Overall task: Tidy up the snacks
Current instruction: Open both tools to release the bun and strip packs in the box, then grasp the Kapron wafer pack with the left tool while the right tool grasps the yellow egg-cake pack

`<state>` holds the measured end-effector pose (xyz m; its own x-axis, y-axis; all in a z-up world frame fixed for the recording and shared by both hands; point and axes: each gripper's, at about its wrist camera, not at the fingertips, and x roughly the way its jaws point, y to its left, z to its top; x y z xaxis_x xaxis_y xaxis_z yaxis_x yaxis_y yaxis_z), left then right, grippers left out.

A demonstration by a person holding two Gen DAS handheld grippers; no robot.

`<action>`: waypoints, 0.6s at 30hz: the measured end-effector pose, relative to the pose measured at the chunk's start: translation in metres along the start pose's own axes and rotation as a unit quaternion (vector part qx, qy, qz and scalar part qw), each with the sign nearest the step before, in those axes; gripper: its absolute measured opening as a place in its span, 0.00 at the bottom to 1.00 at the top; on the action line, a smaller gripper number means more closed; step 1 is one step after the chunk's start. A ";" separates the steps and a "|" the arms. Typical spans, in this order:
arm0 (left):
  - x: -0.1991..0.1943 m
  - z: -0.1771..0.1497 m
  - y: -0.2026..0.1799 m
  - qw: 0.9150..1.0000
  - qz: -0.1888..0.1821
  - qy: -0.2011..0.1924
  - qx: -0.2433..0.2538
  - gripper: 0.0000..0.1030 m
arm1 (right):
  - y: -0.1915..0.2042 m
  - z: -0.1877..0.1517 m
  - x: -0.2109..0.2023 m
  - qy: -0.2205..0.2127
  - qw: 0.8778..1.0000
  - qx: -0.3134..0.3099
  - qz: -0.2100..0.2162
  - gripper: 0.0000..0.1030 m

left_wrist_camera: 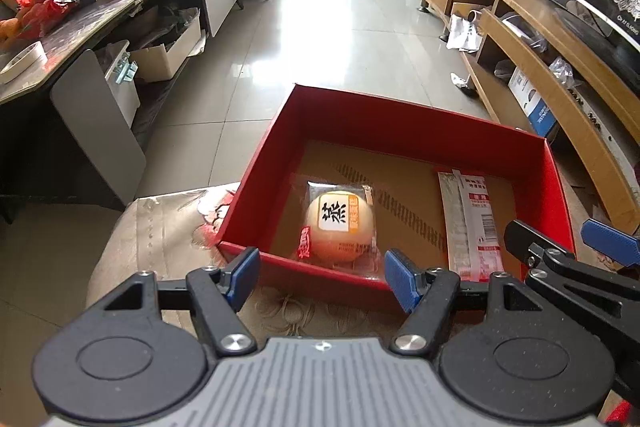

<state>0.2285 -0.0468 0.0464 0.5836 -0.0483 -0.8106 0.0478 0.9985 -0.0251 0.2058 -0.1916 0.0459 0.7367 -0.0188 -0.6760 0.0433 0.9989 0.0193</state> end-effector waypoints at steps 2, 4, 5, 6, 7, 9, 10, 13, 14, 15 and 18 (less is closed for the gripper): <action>-0.004 -0.003 0.002 1.000 -0.004 -0.001 0.000 0.63 | 0.002 -0.002 -0.006 -0.001 1.000 -0.001 -0.001 0.76; -0.010 -0.008 0.005 1.000 -0.007 -0.002 0.001 0.63 | 0.004 -0.004 -0.011 0.000 1.000 -0.002 -0.002 0.76; -0.012 -0.010 0.006 1.000 -0.008 -0.002 0.003 0.63 | 0.005 -0.005 -0.014 0.001 1.000 -0.001 -0.002 0.76; -0.015 -0.012 0.007 1.000 -0.010 -0.001 0.005 0.63 | 0.005 -0.006 -0.017 0.002 1.000 -0.001 -0.002 0.76; -0.018 -0.015 0.008 1.000 -0.012 0.000 0.007 0.63 | 0.006 -0.009 -0.020 0.003 1.000 -0.001 -0.001 0.76; -0.024 -0.023 0.010 1.000 -0.014 -0.001 0.014 0.63 | 0.008 -0.013 -0.027 0.007 1.000 -0.002 0.001 0.76; -0.026 -0.028 0.012 1.000 -0.014 -0.001 0.017 0.63 | 0.009 -0.016 -0.030 0.009 1.000 -0.004 0.002 0.76; -0.032 -0.042 0.021 1.000 -0.018 0.008 0.024 0.63 | 0.016 -0.025 -0.038 0.015 1.000 -0.014 0.005 0.76; -0.033 -0.046 0.025 0.999 -0.020 0.011 0.024 0.63 | 0.019 -0.029 -0.040 0.017 1.000 -0.019 0.005 0.76; -0.035 -0.050 0.029 0.999 -0.021 0.013 0.022 0.63 | 0.023 -0.032 -0.042 0.019 1.000 -0.024 0.006 0.76; -0.042 -0.062 0.039 0.999 -0.020 0.015 0.024 0.63 | 0.032 -0.039 -0.049 0.025 0.999 -0.031 0.013 0.76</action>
<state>0.1550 -0.0040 0.0433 0.5555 -0.0866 -0.8270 0.1096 0.9935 -0.0304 0.1449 -0.1568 0.0506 0.7029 0.0072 -0.7112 -0.0175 0.9998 -0.0071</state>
